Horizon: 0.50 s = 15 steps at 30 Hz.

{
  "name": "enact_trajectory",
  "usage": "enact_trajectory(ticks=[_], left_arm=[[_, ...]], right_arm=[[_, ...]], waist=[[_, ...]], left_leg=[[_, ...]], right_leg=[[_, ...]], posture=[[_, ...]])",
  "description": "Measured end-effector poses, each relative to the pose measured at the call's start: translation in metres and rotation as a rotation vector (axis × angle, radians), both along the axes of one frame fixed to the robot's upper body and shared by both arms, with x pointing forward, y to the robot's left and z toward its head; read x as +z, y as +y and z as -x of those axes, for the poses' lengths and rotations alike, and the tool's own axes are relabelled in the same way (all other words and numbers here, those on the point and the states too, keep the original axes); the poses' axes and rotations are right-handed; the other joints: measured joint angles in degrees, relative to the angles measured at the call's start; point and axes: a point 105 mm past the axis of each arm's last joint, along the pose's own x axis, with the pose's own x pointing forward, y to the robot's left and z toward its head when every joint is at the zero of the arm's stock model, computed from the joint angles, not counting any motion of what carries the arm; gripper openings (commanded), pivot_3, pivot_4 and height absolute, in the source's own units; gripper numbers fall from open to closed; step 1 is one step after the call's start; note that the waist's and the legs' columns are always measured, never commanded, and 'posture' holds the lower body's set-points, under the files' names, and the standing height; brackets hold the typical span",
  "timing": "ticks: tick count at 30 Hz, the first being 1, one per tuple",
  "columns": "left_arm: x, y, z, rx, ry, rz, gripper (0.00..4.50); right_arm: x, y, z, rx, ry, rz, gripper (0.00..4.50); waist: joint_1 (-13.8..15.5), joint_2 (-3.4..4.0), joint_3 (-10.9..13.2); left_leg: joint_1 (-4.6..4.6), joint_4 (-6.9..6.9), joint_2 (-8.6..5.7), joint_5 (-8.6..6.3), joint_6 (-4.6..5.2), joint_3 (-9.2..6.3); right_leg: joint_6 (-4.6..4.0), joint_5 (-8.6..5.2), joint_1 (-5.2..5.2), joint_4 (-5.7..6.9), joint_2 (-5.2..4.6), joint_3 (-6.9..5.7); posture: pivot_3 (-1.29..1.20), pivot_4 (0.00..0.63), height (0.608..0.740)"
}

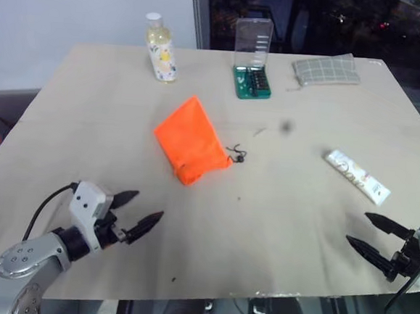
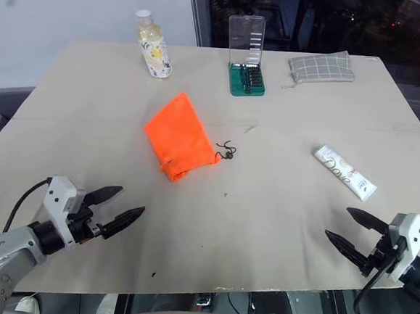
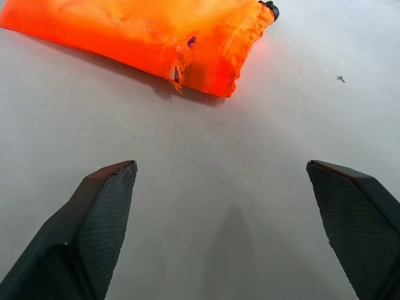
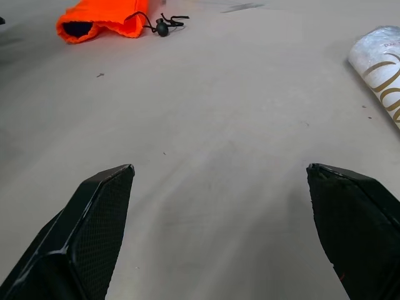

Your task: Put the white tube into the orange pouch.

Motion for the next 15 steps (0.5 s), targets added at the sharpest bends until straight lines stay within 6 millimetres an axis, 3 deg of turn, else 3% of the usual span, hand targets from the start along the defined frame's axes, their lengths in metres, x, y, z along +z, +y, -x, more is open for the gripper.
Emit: enact_trajectory(ticks=[15], left_arm=[[-0.0027,-0.0014,0.0005,-0.012,-0.004,-0.001,4.5]], right_arm=[[-0.0041,-0.0029,0.0017,-0.005,0.004,0.013,4.47]], waist=[[0.0,0.0,0.0]], left_leg=[[0.01,0.05,0.0,0.0,0.01,0.01]], right_leg=[[0.0,0.0,0.0,0.07,0.01,0.0]], posture=[[0.0,0.15,0.74]])
